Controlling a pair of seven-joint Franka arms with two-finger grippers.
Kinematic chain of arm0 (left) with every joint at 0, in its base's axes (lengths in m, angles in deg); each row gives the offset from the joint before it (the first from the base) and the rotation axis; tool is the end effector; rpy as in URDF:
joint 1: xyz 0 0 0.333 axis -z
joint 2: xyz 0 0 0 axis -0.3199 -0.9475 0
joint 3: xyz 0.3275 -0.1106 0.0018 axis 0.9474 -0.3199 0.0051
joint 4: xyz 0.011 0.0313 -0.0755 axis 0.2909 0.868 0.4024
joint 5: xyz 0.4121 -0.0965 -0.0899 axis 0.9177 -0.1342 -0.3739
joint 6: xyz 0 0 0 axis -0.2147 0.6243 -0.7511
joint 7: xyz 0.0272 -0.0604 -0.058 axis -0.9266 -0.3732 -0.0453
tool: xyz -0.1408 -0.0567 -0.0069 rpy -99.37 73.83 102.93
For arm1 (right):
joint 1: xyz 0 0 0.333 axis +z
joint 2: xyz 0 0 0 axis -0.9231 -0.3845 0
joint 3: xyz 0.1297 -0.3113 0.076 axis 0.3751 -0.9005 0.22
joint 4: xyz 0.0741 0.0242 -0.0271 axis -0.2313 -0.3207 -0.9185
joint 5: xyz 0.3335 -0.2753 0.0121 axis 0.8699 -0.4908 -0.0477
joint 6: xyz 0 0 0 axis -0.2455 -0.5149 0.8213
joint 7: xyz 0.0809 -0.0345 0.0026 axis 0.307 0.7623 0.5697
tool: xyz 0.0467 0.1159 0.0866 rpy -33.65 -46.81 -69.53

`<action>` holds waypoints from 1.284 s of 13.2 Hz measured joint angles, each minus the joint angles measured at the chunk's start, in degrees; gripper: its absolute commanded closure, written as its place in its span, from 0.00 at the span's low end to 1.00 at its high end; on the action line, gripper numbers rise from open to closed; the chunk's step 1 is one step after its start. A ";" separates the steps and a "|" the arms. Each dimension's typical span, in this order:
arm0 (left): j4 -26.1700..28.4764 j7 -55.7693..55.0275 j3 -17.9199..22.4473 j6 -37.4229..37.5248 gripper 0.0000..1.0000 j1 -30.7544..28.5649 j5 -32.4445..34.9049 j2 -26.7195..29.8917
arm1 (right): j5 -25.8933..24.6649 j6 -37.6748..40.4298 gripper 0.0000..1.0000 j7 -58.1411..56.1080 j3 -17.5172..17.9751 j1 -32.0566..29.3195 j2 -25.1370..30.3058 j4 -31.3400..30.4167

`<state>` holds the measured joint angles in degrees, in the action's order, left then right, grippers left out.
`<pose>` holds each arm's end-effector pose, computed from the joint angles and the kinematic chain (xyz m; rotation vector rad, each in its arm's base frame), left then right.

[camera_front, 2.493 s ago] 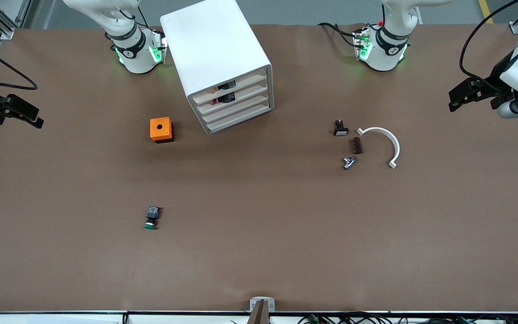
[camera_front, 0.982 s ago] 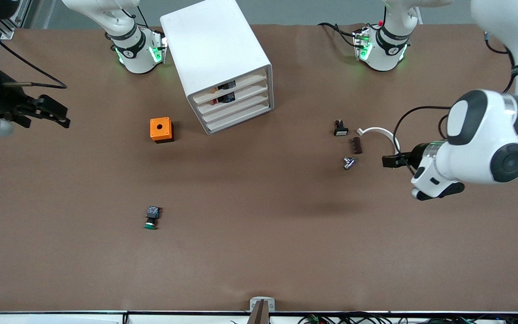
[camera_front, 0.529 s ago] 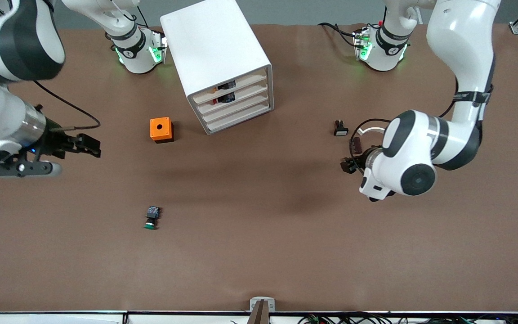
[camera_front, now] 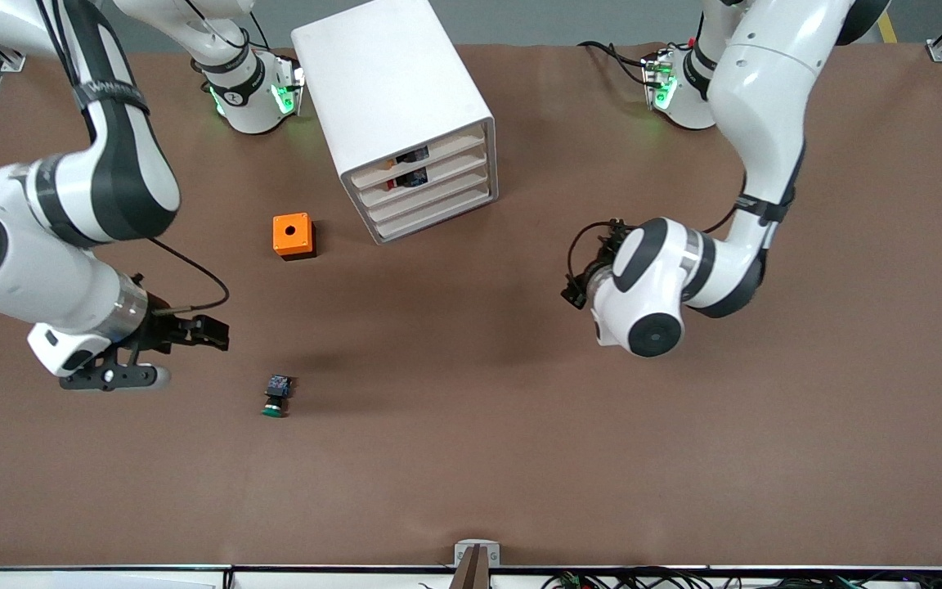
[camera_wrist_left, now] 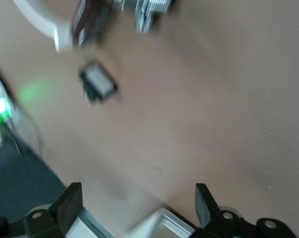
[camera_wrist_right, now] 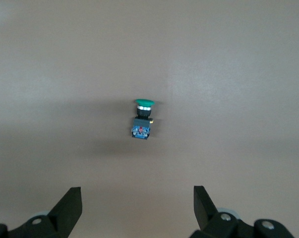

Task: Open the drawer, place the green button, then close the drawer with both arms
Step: 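Reach the left gripper to the drawer handle while the right gripper reaches the button, then grasp the drawer handle with the left gripper while the right gripper grasps the button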

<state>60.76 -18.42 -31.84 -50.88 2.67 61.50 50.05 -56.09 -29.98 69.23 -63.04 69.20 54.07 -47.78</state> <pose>0.5648 -0.3620 0.2112 -2.3451 -1.3424 0.9573 0.7184 0.1079 0.3886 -3.0623 0.0242 -0.0001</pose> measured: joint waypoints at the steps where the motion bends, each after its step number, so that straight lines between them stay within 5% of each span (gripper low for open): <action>1: -0.24 -6.25 0.00 -0.61 0.00 1.25 -2.16 -1.04 | 0.95 -1.33 0.01 2.30 0.01 -0.05 -1.97 -0.04; 10: -1.50 -36.82 0.34 -3.16 0.00 3.37 -24.61 -5.72 | 2.59 -23.88 0.00 10.07 0.06 -0.60 -18.02 -2.24; 15: -1.42 -42.29 0.22 -3.15 0.05 5.05 -35.26 -8.80 | 2.60 -30.12 0.01 11.06 0.88 -0.25 -22.43 -3.81; 17: -1.38 -45.73 0.19 -3.14 0.09 5.97 -37.90 -10.83 | 2.60 -30.07 0.18 11.16 1.25 -0.21 -22.36 -4.08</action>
<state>59.38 -64.14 -31.64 -54.02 8.64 23.60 39.21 -53.49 -60.05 80.39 -61.79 68.99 31.71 -51.85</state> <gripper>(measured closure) 0.053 0.009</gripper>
